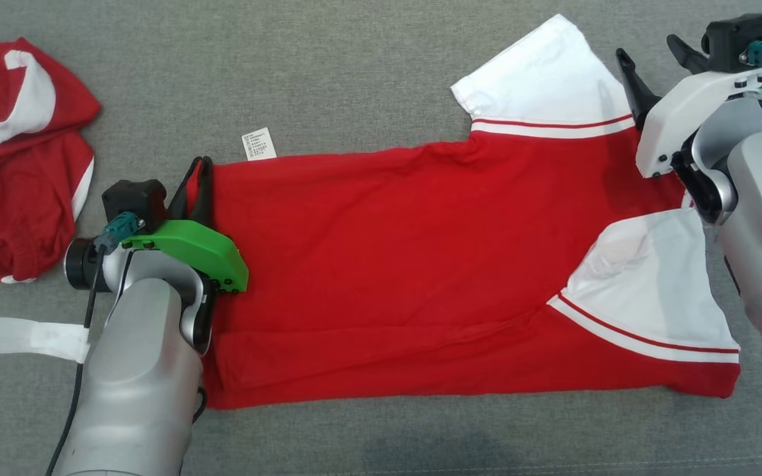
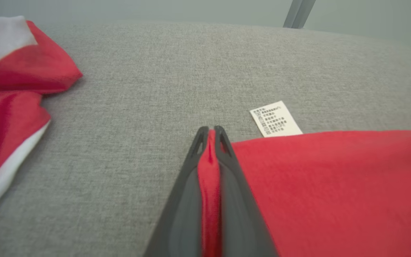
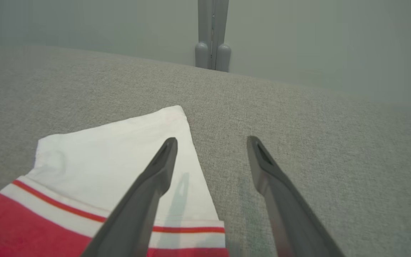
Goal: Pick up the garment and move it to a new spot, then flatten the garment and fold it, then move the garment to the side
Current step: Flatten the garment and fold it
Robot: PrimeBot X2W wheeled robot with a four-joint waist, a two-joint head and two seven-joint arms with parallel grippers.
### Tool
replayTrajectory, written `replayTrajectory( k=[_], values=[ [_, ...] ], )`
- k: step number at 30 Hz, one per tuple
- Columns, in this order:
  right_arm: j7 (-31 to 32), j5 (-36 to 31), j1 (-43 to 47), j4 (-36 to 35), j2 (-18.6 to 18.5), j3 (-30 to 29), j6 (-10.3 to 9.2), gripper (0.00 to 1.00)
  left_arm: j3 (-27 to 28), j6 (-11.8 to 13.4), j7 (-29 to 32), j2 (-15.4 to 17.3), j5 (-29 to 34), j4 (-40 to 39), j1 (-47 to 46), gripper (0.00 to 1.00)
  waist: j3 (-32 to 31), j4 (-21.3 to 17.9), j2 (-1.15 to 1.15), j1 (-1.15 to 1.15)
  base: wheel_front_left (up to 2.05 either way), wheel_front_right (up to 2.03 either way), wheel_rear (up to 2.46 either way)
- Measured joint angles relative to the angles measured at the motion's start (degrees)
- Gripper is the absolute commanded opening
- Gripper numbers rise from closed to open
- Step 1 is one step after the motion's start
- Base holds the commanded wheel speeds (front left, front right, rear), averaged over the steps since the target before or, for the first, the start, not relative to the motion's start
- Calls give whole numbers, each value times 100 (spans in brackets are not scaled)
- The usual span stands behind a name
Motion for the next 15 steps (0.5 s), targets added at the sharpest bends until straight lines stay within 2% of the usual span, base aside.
replayTrajectory(
  k=[7,15],
  values=[
    [459,309,-573,691,-207,446,0,100,-799,-32,1,-4,-597,-504,2,0,179,380,0,0,0,0,0],
    [726,533,-1051,1117,-374,787,0,100,-1525,167,1,-3,-1183,-822,-11,0,383,711,0,0,0,0,0]
  ],
)
